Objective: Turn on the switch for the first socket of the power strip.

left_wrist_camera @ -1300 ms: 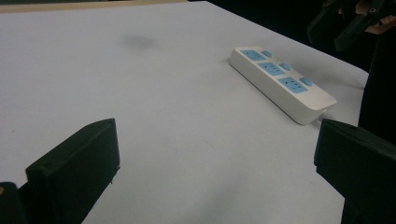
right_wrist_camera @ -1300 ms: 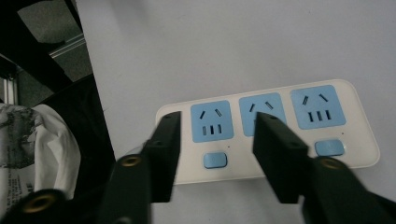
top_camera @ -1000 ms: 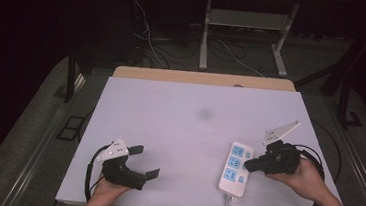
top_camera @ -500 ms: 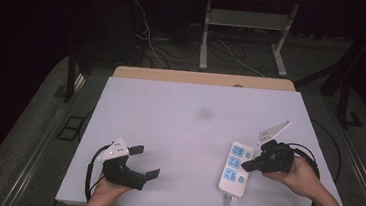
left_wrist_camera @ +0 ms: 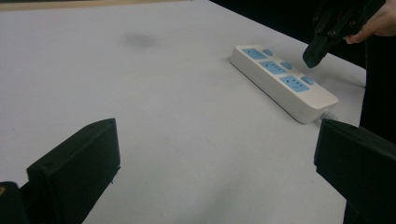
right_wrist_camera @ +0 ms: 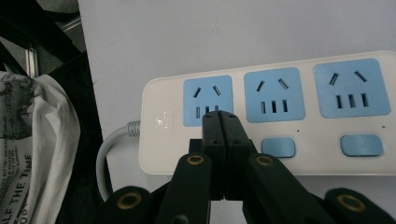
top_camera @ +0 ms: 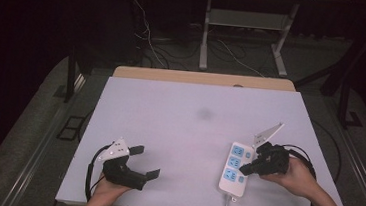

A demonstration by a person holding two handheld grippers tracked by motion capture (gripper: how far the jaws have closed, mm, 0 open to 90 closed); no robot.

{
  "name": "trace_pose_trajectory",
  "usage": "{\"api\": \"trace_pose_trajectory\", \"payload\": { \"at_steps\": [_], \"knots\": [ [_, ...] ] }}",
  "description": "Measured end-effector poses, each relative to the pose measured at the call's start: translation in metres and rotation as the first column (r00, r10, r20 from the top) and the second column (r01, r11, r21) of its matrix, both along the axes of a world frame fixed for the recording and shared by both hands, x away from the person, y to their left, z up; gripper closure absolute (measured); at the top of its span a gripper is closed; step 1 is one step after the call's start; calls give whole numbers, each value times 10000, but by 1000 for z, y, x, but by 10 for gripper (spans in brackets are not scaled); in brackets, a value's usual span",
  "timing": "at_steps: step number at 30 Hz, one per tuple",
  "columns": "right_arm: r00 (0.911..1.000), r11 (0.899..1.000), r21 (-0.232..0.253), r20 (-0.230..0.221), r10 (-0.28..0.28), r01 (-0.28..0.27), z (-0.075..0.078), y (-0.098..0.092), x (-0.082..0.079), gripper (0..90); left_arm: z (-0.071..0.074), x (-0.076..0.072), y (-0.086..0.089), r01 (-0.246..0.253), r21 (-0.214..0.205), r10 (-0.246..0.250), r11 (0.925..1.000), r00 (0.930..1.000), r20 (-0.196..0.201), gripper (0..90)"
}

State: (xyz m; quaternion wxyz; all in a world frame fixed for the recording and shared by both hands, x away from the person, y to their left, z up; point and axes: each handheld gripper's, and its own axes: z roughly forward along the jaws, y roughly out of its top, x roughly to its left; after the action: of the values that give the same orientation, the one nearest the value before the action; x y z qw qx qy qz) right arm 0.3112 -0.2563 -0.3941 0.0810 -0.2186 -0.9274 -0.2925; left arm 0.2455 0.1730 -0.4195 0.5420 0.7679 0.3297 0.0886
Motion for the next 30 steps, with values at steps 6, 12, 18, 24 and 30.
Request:
{"api": "trace_pose_trajectory", "payload": {
  "at_steps": [6,12,18,24,30],
  "knots": [
    [9999,10000,-36,-107,72,-73,-4,0,-1,895,0,0,0,-6,4,6,10000,10000,-10,0],
    [9996,9996,-90,-160,251,-252,-6,2,-2,895,0,0,0,9,11,-9,10000,10000,-5,0],
    [9993,9995,-57,-211,313,-314,-12,4,-4,895,0,0,0,12,32,-12,10000,10000,-6,0],
    [9995,9997,214,-298,139,-133,-14,-1,-2,895,-1,0,0,-5,43,5,10000,10000,-2,0],
    [9998,9997,235,-153,109,-105,-15,-1,-3,896,-1,0,-1,13,73,-13,10000,10000,-12,0]
  ]
}}
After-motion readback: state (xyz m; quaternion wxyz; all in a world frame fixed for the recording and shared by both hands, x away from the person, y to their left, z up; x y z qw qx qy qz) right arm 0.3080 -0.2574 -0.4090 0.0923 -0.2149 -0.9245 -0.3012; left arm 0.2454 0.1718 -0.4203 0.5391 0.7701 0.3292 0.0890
